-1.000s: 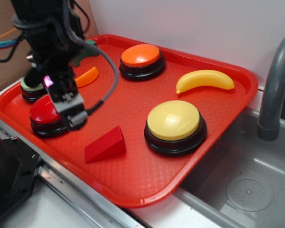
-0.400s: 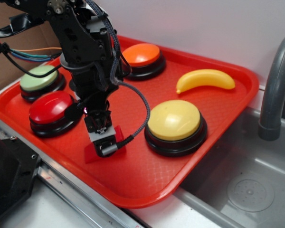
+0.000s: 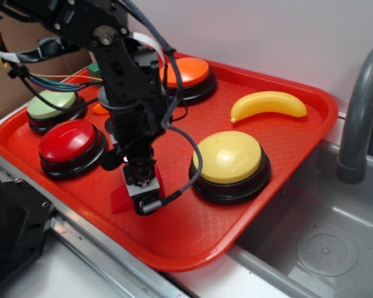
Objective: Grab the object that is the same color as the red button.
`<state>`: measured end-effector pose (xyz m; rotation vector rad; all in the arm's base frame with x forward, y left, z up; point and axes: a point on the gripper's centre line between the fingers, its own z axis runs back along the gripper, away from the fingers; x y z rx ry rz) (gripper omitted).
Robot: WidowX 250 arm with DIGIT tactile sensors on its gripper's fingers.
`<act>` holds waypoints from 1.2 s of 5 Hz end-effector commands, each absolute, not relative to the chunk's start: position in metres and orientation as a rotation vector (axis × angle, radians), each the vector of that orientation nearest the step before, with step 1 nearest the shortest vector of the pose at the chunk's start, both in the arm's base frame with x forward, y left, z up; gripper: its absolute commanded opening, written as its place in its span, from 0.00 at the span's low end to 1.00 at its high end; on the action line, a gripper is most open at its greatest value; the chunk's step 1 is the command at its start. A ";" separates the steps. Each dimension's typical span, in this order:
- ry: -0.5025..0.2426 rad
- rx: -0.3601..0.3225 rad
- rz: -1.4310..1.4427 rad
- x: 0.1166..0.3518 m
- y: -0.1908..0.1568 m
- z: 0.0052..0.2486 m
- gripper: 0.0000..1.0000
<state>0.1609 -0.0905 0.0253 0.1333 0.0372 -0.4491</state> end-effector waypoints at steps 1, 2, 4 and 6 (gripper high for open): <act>-0.001 0.025 -0.508 0.161 -0.101 0.020 1.00; -0.025 0.036 -0.506 0.158 -0.098 0.019 0.00; -0.023 0.073 -0.501 0.160 -0.095 0.017 0.00; -0.020 0.052 -0.348 0.156 -0.081 0.109 0.00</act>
